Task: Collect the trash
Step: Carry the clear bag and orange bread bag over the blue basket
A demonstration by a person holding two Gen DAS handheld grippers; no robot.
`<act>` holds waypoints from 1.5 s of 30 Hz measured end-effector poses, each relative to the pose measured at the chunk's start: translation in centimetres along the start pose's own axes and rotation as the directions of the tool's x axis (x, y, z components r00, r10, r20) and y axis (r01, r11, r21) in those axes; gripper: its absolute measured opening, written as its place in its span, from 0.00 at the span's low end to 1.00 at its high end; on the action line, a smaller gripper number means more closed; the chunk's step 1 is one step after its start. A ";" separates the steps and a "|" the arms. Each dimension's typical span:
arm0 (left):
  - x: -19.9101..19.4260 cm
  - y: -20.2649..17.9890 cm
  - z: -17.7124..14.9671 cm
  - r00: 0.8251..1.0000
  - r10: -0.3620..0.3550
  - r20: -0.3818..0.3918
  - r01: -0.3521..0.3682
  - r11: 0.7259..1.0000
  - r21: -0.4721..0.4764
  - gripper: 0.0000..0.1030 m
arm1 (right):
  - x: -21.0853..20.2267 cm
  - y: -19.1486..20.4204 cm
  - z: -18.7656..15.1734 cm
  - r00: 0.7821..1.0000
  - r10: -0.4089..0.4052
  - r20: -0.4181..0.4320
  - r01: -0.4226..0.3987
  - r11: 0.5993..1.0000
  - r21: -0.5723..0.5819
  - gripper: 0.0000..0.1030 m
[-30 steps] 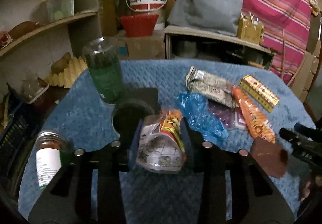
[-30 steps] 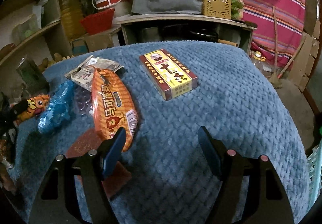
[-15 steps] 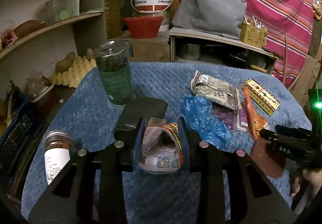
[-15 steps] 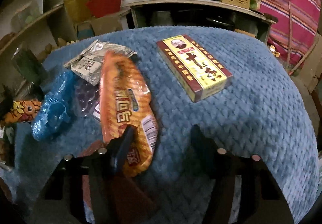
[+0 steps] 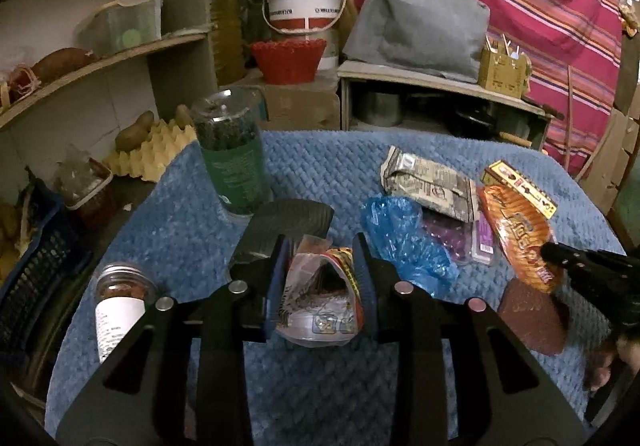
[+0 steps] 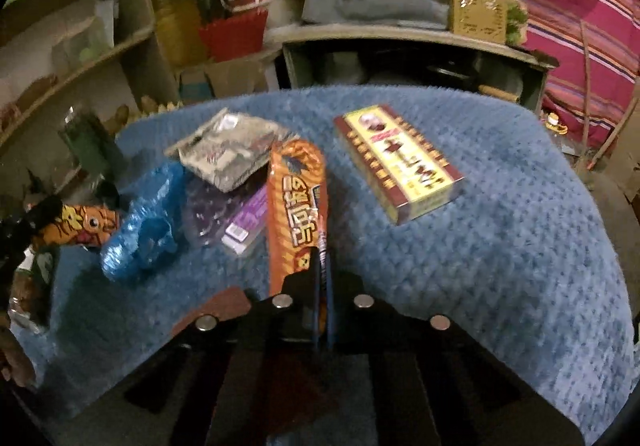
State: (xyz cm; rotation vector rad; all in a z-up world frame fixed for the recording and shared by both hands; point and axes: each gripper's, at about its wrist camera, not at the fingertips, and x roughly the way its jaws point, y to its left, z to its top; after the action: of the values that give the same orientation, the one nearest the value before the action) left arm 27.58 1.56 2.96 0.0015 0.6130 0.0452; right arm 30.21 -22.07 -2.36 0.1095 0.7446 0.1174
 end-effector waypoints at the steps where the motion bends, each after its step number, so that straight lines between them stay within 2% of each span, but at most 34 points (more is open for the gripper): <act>1: -0.2 -0.1 0.0 1.000 0.003 0.007 -0.003 1.000 0.004 0.30 | -0.4 -0.2 0.0 1.000 0.005 0.009 -0.005 1.000 0.005 0.02; 11: -5.1 -2.1 1.0 0.997 0.003 0.081 -0.007 0.999 0.043 0.28 | -6.5 -3.1 -0.8 0.997 0.042 0.070 -0.047 0.997 0.063 0.02; 17: -8.6 -5.3 0.6 0.995 -0.038 0.097 0.031 0.997 0.074 0.28 | -10.3 -6.7 -3.2 0.998 -0.003 0.068 -0.004 0.996 0.090 0.02; 27: -12.8 -15.1 -0.9 0.980 -0.160 0.116 0.137 0.973 0.187 0.27 | -17.5 -14.2 -6.3 0.990 -0.103 0.098 0.085 0.980 0.177 0.02; 31: -14.3 -19.4 -1.5 0.968 -0.224 0.116 0.194 0.955 0.226 0.27 | -20.4 -17.6 -7.4 0.982 -0.154 0.109 0.129 0.970 0.206 0.02; 38: -16.0 -26.5 -2.5 0.936 -0.339 0.095 0.303 0.913 0.274 0.26 | -24.5 -23.2 -9.2 0.965 -0.239 0.110 0.203 0.942 0.267 0.02; 45: -17.7 -33.2 -4.4 0.889 -0.455 0.049 0.421 0.854 0.306 0.26 | -27.2 -28.3 -11.3 0.947 -0.306 0.094 0.259 0.906 0.335 0.02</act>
State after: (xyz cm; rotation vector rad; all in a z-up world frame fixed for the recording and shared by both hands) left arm 11.99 -32.39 9.08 0.1461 0.4824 -0.4892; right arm 4.62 -53.32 3.56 0.3138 0.6218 -0.2899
